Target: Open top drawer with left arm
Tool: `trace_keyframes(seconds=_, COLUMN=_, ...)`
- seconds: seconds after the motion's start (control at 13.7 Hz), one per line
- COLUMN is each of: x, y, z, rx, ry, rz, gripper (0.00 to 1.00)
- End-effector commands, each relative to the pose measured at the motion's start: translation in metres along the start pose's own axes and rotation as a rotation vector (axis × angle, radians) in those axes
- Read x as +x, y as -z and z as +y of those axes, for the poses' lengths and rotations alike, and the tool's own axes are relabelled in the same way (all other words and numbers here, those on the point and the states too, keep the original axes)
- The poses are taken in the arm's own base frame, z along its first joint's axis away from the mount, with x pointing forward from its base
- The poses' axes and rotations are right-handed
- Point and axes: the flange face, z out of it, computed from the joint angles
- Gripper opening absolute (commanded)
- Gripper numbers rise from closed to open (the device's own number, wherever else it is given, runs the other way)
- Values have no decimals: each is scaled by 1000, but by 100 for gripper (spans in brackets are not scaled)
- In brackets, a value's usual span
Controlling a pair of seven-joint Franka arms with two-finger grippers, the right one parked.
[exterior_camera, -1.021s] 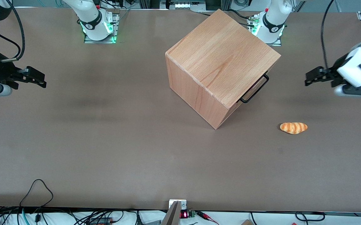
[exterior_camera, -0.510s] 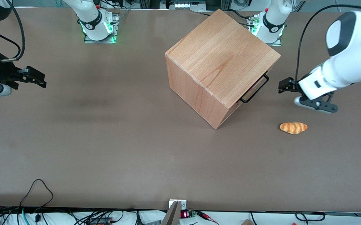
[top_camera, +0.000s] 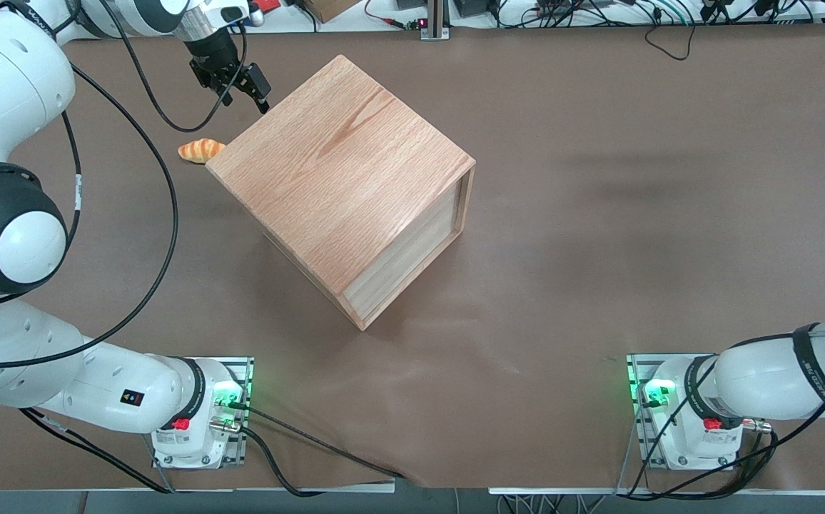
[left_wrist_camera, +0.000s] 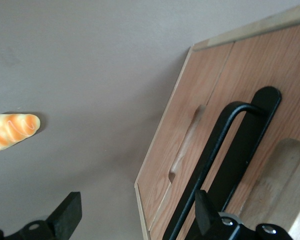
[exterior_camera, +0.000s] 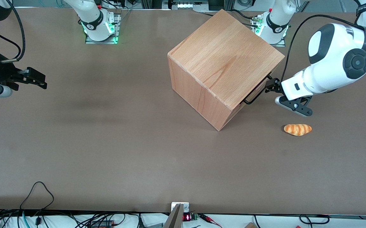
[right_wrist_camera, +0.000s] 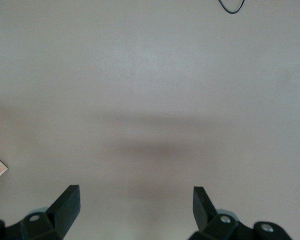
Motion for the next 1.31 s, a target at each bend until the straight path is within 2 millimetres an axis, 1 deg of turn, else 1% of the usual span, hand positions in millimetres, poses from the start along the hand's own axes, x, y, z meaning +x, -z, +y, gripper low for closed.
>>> trace_keyframes(seconds=0.0, x=0, y=-2, z=7, rx=-21, ry=-41, rz=10, gripper=100)
trace_keyframes(seconds=0.15, x=0, y=-10, z=18, rx=-23, ry=-60, rz=-4, gripper=100)
trace_keyframes(seconds=0.22, x=1, y=-11, z=20, rx=-27, ry=-63, rz=-5, gripper=100)
trace_keyframes(seconds=0.58, x=1, y=-29, z=18, rx=-42, ry=-81, rz=-4, gripper=100)
trace_keyframes(seconds=0.88, x=3, y=-38, z=15, rx=-49, ry=-112, rz=12, gripper=100)
trace_keyframes(seconds=1.02, x=5, y=-39, z=14, rx=-49, ry=-123, rz=13, gripper=100)
trace_keyframes(seconds=1.24, x=5, y=-33, z=15, rx=-45, ry=-129, rz=23, gripper=100)
